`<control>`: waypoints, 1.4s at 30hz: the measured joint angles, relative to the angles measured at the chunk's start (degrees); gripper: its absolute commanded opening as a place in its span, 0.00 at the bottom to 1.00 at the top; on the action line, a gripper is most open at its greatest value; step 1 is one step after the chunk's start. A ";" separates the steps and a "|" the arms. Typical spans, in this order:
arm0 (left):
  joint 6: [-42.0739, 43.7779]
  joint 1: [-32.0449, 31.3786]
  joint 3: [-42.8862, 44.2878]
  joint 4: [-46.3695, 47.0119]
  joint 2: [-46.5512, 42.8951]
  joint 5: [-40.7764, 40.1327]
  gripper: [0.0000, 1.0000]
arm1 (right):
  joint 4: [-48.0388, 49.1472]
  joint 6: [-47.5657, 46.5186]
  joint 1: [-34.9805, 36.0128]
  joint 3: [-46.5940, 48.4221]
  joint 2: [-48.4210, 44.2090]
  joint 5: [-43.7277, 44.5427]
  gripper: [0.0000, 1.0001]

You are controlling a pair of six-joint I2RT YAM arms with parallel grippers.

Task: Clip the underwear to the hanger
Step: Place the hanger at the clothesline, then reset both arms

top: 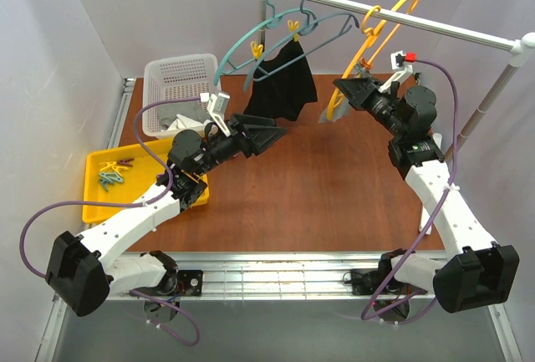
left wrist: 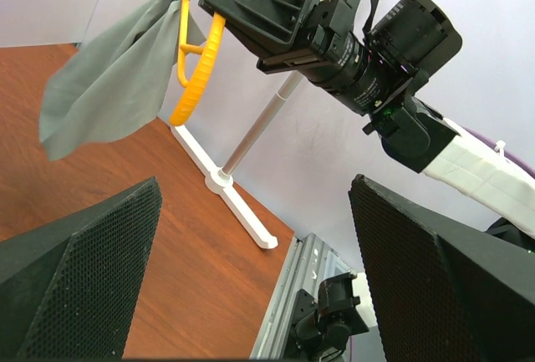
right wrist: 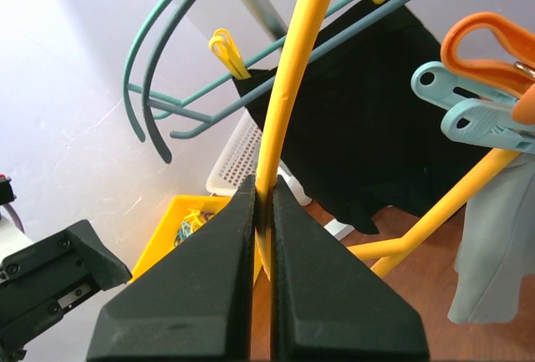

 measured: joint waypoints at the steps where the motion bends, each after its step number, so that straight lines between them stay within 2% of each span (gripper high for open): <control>1: 0.00 0.04 0.00 0.00 0.00 0.02 0.83 | 0.15 0.17 -0.50 0.09 0.04 -0.33 0.01; 15: 0.59 0.55 0.00 -0.42 0.02 -0.02 0.83 | 1.77 2.84 -4.28 1.01 2.10 -2.05 0.01; 21: 2.89 0.74 0.00 -2.47 0.02 -2.69 0.83 | 4.61 2.64 -4.28 -5.11 -2.19 -1.51 0.03; 22: 3.39 0.81 0.00 -3.13 0.00 -3.52 0.83 | 5.01 2.62 -4.28 -6.45 -3.87 -1.27 0.05; 24: 4.09 0.96 0.00 -3.89 -0.02 -4.68 0.83 | 5.33 2.69 -4.33 -8.83 -7.21 -0.59 0.25; 25: 4.46 1.03 0.00 -4.35 -0.04 -5.33 0.84 | 5.44 2.12 -4.44 -9.66 -8.59 -0.55 0.47; 26: 4.83 1.05 0.00 -4.76 -0.09 -5.88 0.84 | 5.40 1.55 -4.52 -10.16 -9.62 -0.61 0.80; 27: 5.22 1.05 0.00 -5.11 -0.13 -6.27 0.84 | 5.20 0.98 -4.52 -10.29 -10.29 -0.72 0.95; 28: 5.66 1.05 0.00 -5.55 -0.17 -6.71 0.84 | 5.29 0.24 -4.52 -10.29 -10.78 -1.07 0.99; 35: 10.80 1.05 0.02 -11.87 -2.64 -13.90 0.89 | 1.40 -6.01 -4.55 -10.27 -15.41 -1.97 0.99; 42: 17.00 1.05 -3.34 -18.69 -15.76 -30.58 0.90 | -4.33 -14.91 -4.55 -14.43 -32.85 0.11 0.99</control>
